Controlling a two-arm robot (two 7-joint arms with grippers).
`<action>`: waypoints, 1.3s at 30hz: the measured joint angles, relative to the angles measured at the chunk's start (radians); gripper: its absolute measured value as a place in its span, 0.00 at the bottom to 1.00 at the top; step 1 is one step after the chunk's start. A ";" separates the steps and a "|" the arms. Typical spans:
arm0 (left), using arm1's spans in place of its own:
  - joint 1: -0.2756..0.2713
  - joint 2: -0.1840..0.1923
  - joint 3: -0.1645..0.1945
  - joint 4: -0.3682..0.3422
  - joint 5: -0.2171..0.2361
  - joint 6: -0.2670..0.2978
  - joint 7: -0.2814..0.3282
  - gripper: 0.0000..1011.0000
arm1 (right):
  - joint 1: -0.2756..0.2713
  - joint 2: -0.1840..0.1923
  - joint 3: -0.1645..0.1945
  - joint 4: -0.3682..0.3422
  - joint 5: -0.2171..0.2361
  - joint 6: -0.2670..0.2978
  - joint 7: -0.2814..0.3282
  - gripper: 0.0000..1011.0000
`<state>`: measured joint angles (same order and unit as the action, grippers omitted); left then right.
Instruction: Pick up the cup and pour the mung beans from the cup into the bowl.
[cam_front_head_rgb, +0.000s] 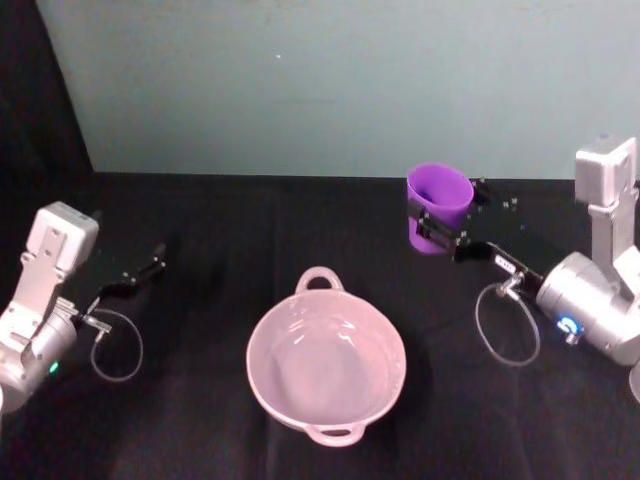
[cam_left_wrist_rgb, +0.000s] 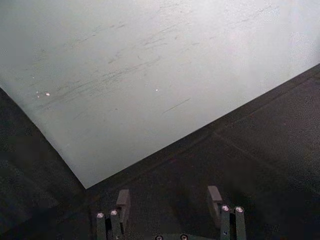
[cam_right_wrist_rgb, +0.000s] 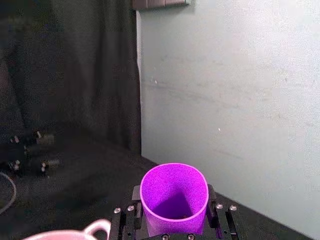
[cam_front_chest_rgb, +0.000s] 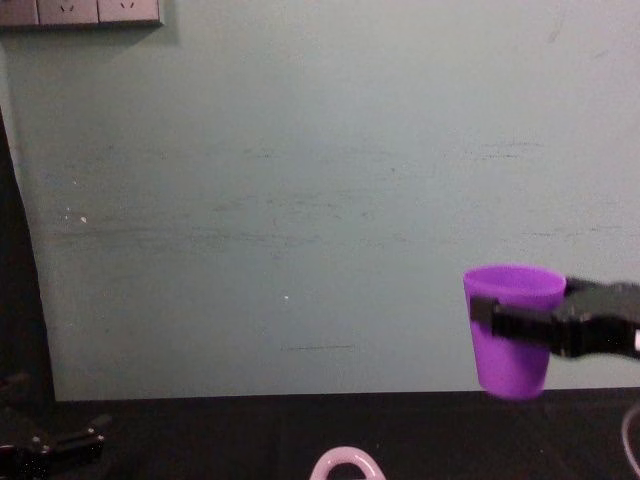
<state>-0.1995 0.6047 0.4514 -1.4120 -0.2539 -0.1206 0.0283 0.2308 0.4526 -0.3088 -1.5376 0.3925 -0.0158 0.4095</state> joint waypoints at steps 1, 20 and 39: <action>0.000 0.000 0.000 0.000 0.000 0.000 0.000 1.00 | 0.003 0.001 0.005 -0.013 0.006 0.010 0.003 0.72; 0.000 0.000 0.000 0.000 0.000 0.000 0.000 1.00 | 0.027 0.001 0.003 -0.048 0.018 0.058 0.008 0.72; 0.000 0.000 0.000 0.000 0.000 0.000 0.000 1.00 | 0.025 0.000 0.005 -0.046 0.019 0.058 0.008 0.72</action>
<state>-0.1995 0.6046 0.4514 -1.4120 -0.2539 -0.1205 0.0283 0.2559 0.4526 -0.3040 -1.5831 0.4115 0.0423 0.4177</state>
